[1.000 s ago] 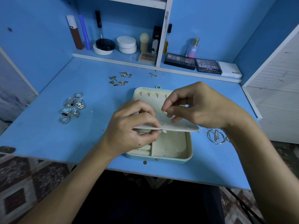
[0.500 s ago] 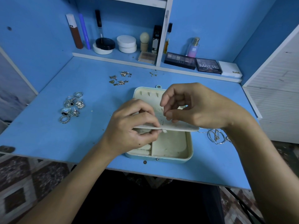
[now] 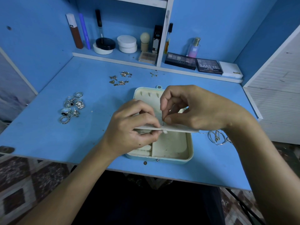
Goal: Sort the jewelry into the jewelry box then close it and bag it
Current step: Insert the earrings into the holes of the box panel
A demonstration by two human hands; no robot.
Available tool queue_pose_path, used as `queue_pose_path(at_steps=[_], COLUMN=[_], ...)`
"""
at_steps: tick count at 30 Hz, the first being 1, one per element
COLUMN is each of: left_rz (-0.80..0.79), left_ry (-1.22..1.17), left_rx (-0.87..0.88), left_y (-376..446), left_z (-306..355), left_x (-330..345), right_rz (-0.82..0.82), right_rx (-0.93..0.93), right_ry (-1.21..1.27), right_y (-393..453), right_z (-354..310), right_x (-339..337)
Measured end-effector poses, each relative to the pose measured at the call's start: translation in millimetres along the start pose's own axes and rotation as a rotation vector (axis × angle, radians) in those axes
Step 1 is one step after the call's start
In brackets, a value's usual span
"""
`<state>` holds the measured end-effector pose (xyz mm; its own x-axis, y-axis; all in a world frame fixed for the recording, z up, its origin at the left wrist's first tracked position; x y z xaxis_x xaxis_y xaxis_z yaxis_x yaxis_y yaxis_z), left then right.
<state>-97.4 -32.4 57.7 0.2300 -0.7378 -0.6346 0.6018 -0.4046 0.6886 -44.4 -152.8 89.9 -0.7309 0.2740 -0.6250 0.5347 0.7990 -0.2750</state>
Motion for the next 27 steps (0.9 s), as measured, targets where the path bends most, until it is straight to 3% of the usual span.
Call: queue_pose_path(at_steps=[27], left_rz=[-0.010], left_ry=[0.010], left_rx=[-0.006], left_y=[0.4], left_z=[1.0], left_x=[0.0], right_rz=[-0.011], right_rx=[0.013], right_ry=[-0.040], right_y=[0.8], right_z=[-1.9], right_x=[1.7])
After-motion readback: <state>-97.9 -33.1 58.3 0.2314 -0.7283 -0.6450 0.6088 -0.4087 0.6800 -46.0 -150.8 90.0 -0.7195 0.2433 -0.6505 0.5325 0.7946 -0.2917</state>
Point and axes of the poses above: each hand's wrist, its own y-axis towards the middle knuckle, its own x-axis out of the palm, z = x × y, the point moved 8 cm from there along y, towards the middle knuckle, and after that the axes turned 14 degrees about -z, right-handed, at the moved point
